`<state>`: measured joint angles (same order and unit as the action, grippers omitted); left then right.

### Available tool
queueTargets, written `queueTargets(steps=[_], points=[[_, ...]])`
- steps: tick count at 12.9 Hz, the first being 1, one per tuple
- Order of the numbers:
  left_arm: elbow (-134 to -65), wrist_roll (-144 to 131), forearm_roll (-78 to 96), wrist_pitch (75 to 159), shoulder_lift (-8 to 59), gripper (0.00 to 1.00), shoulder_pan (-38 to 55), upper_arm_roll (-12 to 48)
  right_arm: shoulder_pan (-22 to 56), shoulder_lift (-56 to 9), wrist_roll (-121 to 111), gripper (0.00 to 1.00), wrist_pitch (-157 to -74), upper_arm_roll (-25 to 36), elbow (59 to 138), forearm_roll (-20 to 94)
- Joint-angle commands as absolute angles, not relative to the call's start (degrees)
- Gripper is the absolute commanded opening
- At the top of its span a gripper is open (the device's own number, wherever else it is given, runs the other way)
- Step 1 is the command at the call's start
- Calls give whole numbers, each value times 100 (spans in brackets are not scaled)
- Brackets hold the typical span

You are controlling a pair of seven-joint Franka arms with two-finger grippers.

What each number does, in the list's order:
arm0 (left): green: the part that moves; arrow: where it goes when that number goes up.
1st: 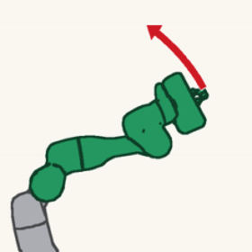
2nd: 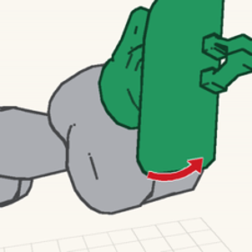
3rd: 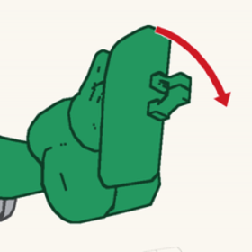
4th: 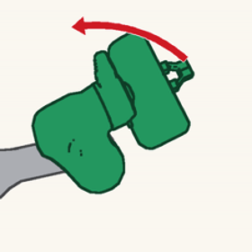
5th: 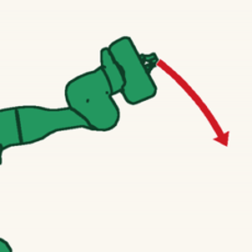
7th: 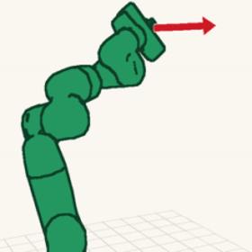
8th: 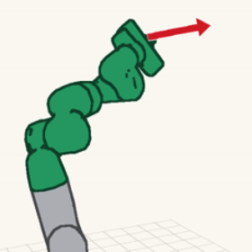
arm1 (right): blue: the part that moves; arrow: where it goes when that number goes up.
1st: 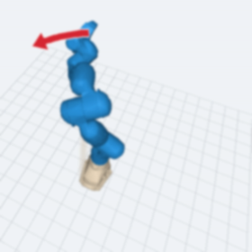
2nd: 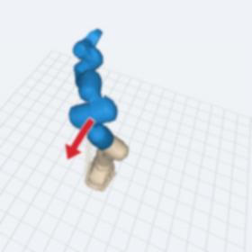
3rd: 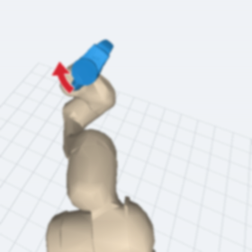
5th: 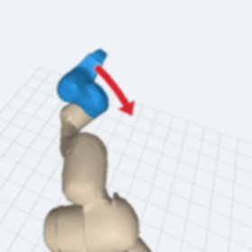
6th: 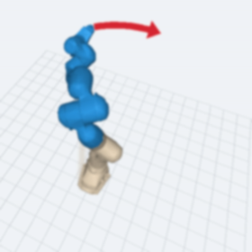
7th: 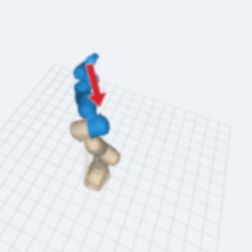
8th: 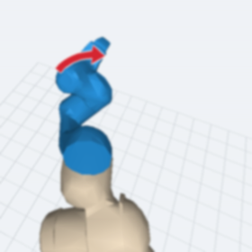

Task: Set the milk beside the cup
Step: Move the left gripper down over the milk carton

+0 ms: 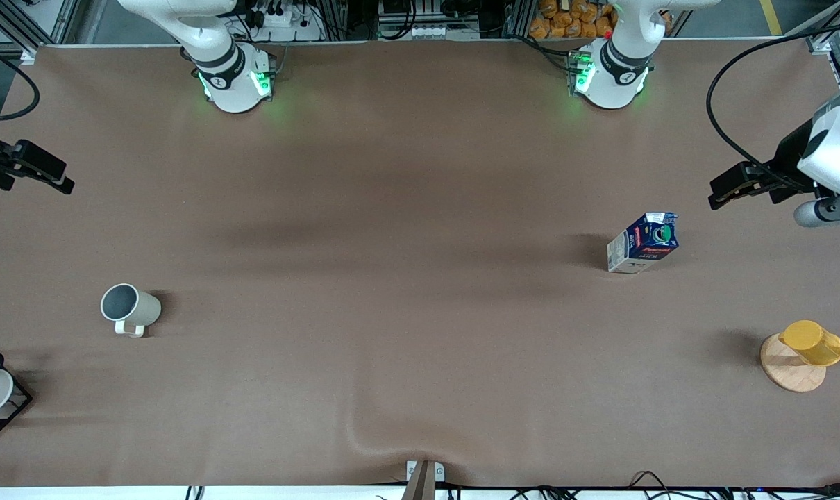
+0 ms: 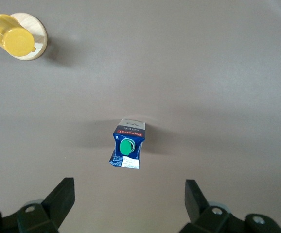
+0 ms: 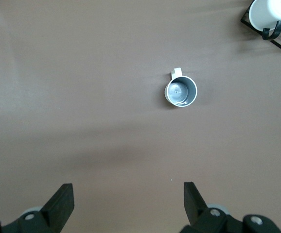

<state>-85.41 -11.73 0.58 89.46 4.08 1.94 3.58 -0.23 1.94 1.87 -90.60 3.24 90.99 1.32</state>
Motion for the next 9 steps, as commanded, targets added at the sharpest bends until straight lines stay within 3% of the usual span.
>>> queueTargets(steps=[1,5,9], points=[[-8490,-1090,-88,8894,317,100,228,360,53,211,316,100,-8965,360,9026,79],[-8560,-1072,-79,8886,351,100,220,360,62,202,316,100,-8974,360,9018,88],[-9550,-1072,-70,9577,273,100,202,360,132,193,316,100,-8982,352,9018,79]])
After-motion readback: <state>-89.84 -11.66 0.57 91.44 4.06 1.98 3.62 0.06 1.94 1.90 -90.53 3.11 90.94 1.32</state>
